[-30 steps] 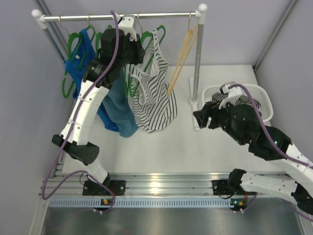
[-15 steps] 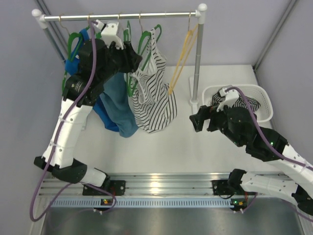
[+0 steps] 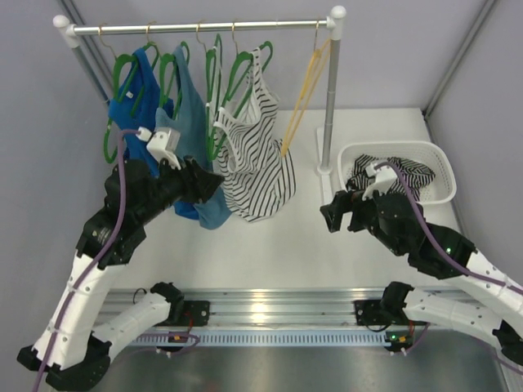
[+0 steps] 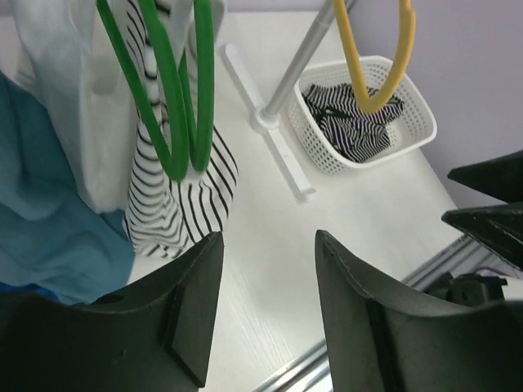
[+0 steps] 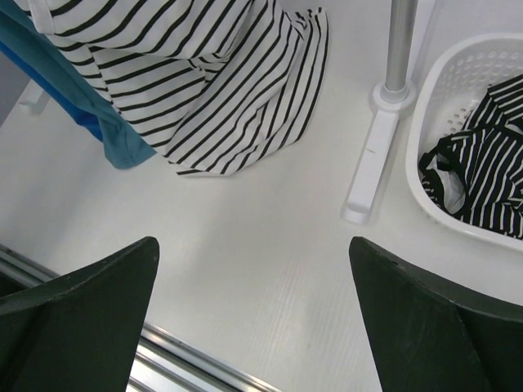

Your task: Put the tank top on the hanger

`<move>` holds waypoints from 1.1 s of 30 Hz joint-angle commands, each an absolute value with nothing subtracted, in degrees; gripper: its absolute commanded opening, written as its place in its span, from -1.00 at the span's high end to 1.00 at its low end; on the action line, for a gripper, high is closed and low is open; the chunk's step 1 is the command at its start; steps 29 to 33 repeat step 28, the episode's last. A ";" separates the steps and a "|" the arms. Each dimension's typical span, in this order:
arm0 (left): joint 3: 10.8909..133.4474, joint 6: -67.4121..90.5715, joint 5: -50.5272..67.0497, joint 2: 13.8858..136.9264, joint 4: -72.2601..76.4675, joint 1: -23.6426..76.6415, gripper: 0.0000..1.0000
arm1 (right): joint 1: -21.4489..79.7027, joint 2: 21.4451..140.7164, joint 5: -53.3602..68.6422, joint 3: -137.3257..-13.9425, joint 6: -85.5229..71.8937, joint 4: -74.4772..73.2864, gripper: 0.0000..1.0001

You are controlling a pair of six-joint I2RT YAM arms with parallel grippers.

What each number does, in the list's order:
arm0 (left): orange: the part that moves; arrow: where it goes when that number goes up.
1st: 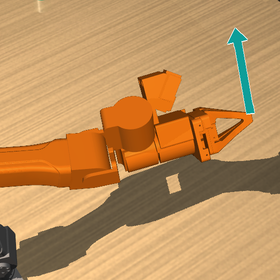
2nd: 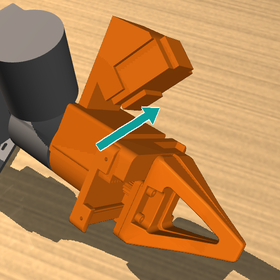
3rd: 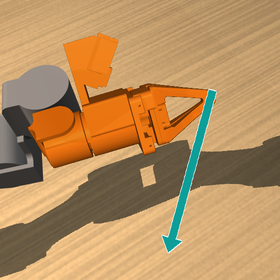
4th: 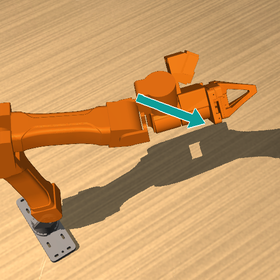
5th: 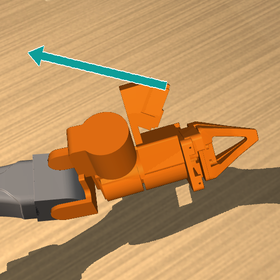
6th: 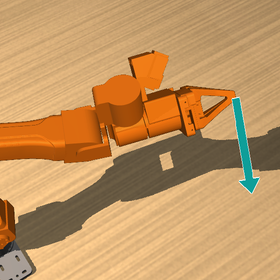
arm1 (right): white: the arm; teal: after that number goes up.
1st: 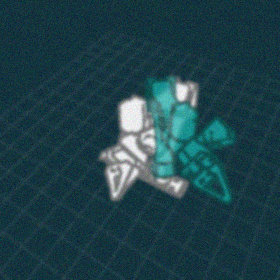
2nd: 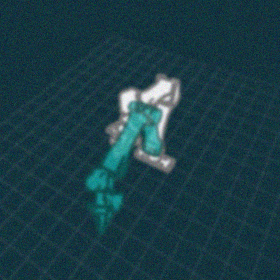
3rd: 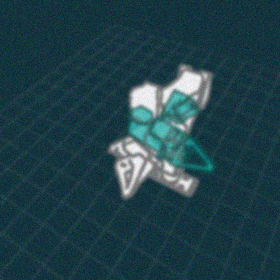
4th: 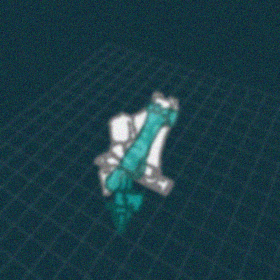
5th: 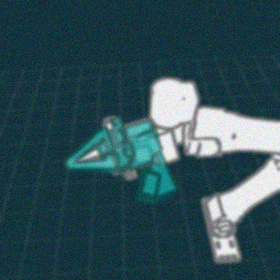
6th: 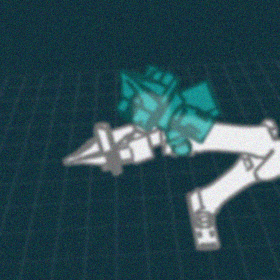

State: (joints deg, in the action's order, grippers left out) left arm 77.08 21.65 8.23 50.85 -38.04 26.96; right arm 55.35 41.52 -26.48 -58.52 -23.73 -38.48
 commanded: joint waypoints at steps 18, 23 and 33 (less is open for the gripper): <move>36.48 41.22 -1.73 30.23 -26.02 39.27 0.01 | 54.49 37.00 -26.19 -39.29 -33.22 -32.17 -1.00; 35.77 41.66 -9.31 32.34 -24.44 48.32 0.02 | 54.58 37.53 -26.46 -38.32 -33.40 -31.64 -0.99; 35.77 41.31 -10.02 33.13 -23.56 49.22 0.00 | 54.58 38.50 -26.63 -38.50 -33.57 -31.29 -0.99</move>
